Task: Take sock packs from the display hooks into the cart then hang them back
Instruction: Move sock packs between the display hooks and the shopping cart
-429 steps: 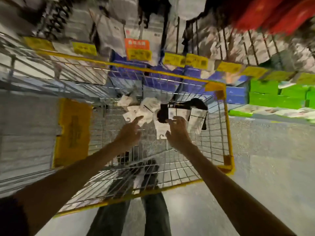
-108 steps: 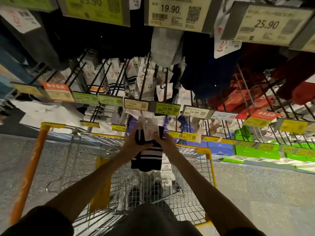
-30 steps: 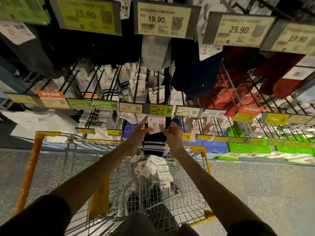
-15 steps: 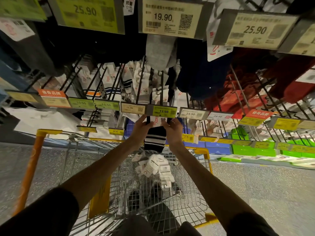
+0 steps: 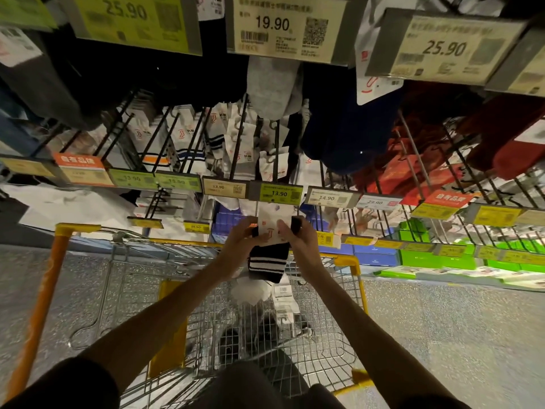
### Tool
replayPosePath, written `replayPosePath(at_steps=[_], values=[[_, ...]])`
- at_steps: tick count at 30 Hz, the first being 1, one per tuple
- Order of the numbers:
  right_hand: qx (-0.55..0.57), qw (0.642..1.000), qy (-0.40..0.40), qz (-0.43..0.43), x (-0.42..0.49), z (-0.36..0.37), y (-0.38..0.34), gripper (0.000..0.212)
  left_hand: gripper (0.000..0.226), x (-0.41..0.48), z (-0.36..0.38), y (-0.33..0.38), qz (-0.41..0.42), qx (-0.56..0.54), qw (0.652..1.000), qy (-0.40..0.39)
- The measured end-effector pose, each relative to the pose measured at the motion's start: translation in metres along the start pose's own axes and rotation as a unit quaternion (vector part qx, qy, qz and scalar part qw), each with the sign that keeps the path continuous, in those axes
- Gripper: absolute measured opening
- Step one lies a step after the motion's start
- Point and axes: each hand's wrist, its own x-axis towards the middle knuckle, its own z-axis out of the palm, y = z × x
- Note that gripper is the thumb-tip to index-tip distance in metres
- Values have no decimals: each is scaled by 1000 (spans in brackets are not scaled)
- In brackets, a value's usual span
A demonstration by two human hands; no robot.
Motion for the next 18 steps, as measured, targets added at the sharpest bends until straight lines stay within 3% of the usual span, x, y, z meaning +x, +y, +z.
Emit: replayPosePath(at_steps=[4,8,14,18], values=[[-73,996,-9,-54,13,4,-13,19,33,6,-3,12,17,3,1000,-8],[-53,996,18,-75,27,14,-21,16,36,23,-3,22,38,8,999,4],[-80,992,81,-58,49,21,-13,7,27,40,-1,24,38,36,997,60],[-84,990,111,-8,63,31,-13,19,20,57,2,22,49,79,989,118]])
